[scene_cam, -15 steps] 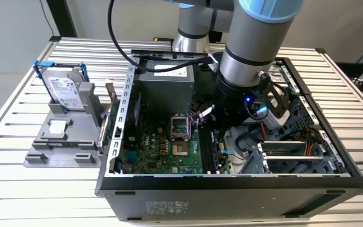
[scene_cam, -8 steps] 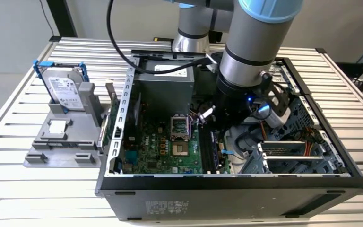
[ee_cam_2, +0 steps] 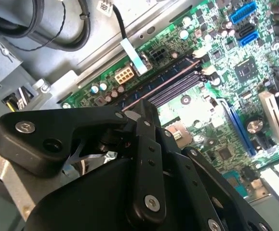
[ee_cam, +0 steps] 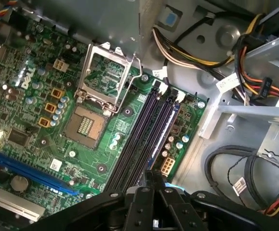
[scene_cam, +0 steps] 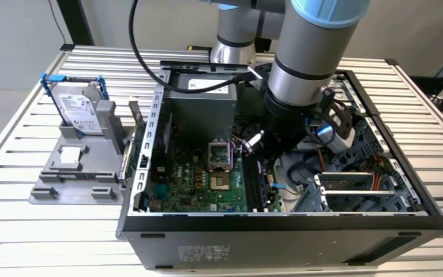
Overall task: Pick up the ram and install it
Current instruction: 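Insert the ram into the slot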
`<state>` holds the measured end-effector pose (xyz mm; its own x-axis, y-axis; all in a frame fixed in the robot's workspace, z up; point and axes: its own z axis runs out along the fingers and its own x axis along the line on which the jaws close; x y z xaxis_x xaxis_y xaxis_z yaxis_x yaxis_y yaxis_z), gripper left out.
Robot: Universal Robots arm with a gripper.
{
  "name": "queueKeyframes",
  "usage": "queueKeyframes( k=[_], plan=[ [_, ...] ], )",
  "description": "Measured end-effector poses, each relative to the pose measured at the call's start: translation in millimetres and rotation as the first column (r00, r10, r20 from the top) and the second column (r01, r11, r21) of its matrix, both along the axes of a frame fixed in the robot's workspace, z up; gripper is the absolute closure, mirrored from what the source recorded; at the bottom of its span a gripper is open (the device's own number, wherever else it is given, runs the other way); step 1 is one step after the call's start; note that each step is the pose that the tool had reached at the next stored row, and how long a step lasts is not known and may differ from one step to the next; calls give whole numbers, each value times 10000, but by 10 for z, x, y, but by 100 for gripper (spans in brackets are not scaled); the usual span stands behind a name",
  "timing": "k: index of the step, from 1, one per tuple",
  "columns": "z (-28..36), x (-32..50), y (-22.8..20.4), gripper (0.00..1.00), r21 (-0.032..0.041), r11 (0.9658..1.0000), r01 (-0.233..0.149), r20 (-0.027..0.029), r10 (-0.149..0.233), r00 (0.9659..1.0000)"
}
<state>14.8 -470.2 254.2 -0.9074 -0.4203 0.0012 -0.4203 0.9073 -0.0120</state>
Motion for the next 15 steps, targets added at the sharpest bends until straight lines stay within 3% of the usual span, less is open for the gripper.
queueKeyframes(
  k=[7,15],
  plan=[
    [0,-4,0,100,1,9972,-749,1,749,9972],
    [6,-7,0,100,1,9895,-1442,8,1442,9895]
  ],
)
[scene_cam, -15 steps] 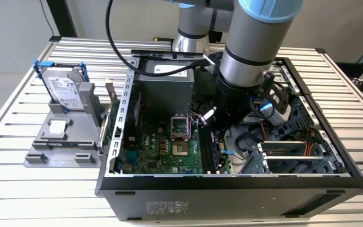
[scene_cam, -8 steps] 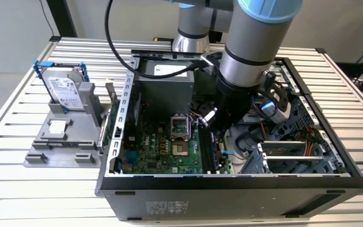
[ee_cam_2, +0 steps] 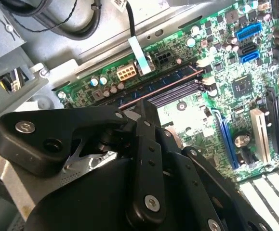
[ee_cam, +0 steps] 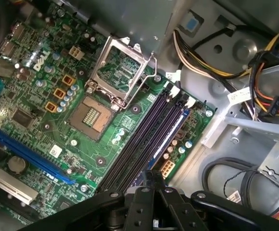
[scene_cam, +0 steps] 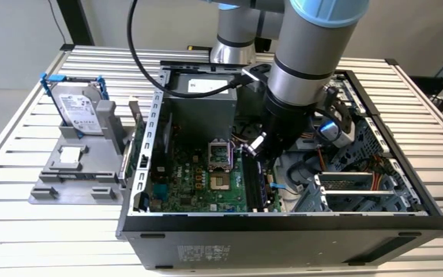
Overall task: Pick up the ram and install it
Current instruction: 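Insert the ram into the slot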
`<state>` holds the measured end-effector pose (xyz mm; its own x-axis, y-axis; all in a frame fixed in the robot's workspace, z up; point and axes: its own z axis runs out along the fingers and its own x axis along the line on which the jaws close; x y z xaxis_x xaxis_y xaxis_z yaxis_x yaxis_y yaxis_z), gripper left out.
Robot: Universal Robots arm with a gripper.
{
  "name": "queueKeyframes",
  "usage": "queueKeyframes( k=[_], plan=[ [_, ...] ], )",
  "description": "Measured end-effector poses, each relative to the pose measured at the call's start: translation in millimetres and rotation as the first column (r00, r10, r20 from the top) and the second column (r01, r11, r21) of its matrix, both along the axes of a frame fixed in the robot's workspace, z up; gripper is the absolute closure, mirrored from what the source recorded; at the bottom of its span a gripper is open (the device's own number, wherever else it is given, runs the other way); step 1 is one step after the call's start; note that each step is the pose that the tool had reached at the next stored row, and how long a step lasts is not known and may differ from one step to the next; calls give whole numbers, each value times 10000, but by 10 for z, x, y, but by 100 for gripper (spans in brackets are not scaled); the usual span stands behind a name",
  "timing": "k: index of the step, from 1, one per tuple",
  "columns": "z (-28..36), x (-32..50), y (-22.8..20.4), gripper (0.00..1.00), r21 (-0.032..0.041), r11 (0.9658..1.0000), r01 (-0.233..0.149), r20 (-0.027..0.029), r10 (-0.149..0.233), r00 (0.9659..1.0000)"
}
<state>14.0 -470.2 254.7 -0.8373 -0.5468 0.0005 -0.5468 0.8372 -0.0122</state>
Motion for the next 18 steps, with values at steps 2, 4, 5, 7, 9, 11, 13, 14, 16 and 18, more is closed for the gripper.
queueKeyframes(
  k=[2,4,5,7,9,11,13,14,16,18],
  plan=[
    [1,-1,0,100,1,9999,-149,3,149,9999],
    [2,-1,0,100,0,9995,-312,4,312,9995],
    [2,-1,0,100,0,9992,-397,5,397,9992],
    [4,-2,0,100,-2,9984,-572,6,572,9984],
    [4,-2,0,100,-1,9973,-740,8,740,9973],
    [4,-3,0,100,0,9959,-899,8,899,9959],
    [4,-3,0,100,-1,9943,-1070,8,1070,9943],
    [4,-3,0,100,-1,9933,-1159,8,1159,9933],
    [4,-3,0,100,-1,9903,-1391,8,1391,9903],
    [4,-3,0,100,0,9856,-1691,8,1691,9856]
  ],
)
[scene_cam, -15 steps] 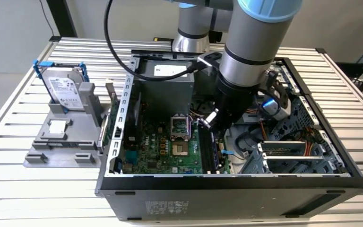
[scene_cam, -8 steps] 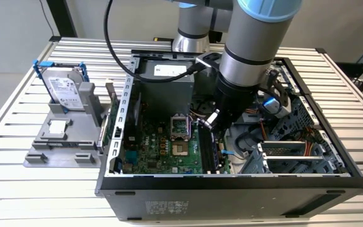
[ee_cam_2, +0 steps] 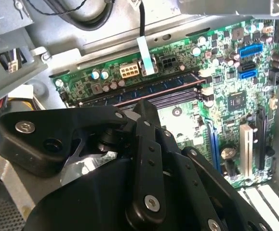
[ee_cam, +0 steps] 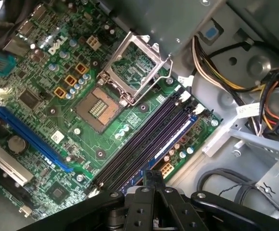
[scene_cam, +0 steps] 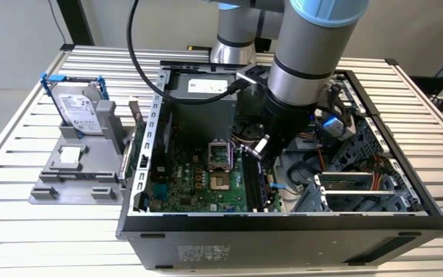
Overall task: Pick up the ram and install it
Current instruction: 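Insert the ram into the slot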
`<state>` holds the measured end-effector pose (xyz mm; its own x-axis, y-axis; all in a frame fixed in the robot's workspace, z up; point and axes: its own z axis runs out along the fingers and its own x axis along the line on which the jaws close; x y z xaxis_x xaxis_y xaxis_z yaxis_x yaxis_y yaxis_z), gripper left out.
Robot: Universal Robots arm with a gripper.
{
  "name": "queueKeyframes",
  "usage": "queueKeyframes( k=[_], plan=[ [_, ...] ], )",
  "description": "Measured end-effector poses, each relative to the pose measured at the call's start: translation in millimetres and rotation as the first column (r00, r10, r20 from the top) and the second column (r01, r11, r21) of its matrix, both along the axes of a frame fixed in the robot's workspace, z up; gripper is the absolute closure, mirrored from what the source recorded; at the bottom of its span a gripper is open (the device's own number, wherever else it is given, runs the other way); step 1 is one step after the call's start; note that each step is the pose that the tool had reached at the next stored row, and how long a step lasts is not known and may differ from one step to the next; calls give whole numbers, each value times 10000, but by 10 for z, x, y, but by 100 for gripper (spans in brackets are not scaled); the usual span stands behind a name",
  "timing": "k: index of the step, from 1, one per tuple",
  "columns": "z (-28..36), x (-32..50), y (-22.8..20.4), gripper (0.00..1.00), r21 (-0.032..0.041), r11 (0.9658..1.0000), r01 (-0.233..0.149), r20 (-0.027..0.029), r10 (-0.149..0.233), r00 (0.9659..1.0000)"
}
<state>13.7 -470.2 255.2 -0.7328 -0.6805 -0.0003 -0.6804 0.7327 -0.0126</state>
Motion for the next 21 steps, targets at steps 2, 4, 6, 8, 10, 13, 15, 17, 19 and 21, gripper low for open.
queueKeyframes(
  k=[2,4,6,8,10,13,15,17,19,21],
  plan=[
    [1,0,-1,100,14,9996,-293,0,293,9996],
    [-1,-1,0,100,76,9985,-550,3,550,9985],
    [-2,0,0,100,175,9968,-786,9,786,9969],
    [-4,-1,0,100,257,9943,-1031,17,1031,9947],
    [-5,0,1,100,261,9917,-1257,20,1257,9921],
    [-5,1,0,100,259,9873,-1566,40,1565,9877],
    [-4,1,0,100,257,9827,-1834,44,1834,9830],
    [-4,-1,0,100,257,9765,-2142,47,2142,9768],
    [-4,-1,0,100,256,9687,-2467,49,2467,9691],
    [-4,0,0,100,256,9594,-2809,50,2808,9597]
  ],
)
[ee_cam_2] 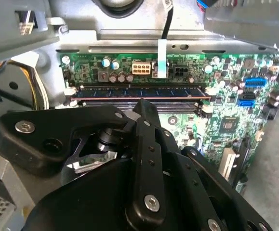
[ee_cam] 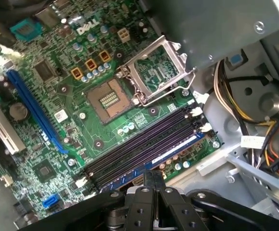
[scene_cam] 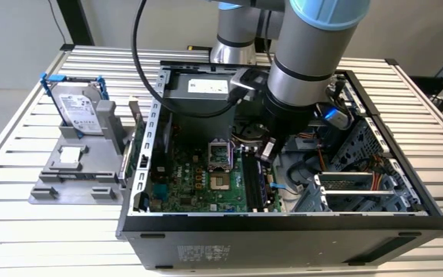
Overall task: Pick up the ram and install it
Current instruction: 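Insert the ram into the slot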
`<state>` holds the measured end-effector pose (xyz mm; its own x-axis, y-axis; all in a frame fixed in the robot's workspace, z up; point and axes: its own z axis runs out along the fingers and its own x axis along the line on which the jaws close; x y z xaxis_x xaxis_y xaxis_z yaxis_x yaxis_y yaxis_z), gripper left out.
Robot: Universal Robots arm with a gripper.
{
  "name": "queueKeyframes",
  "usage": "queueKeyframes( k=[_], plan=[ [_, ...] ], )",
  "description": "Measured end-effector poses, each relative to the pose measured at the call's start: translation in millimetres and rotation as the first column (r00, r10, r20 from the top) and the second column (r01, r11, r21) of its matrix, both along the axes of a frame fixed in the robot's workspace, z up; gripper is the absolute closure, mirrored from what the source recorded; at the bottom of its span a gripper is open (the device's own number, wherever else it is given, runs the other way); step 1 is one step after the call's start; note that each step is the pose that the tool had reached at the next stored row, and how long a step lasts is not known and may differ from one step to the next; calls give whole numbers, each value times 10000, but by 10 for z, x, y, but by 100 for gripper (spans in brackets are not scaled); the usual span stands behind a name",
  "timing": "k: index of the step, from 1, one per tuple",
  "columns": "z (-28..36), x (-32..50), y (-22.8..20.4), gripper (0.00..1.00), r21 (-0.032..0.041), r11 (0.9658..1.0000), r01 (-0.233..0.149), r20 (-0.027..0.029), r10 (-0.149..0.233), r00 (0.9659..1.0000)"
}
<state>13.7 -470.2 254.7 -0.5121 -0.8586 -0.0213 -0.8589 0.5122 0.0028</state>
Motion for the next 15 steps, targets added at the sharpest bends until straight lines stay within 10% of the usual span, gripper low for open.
queueKeyframes(
  k=[7,15],
  plan=[
    [0,0,0,100,0,9929,-1185,4,1185,9929],
    [-1,0,0,100,0,9693,-2460,6,2460,9693]
  ],
)
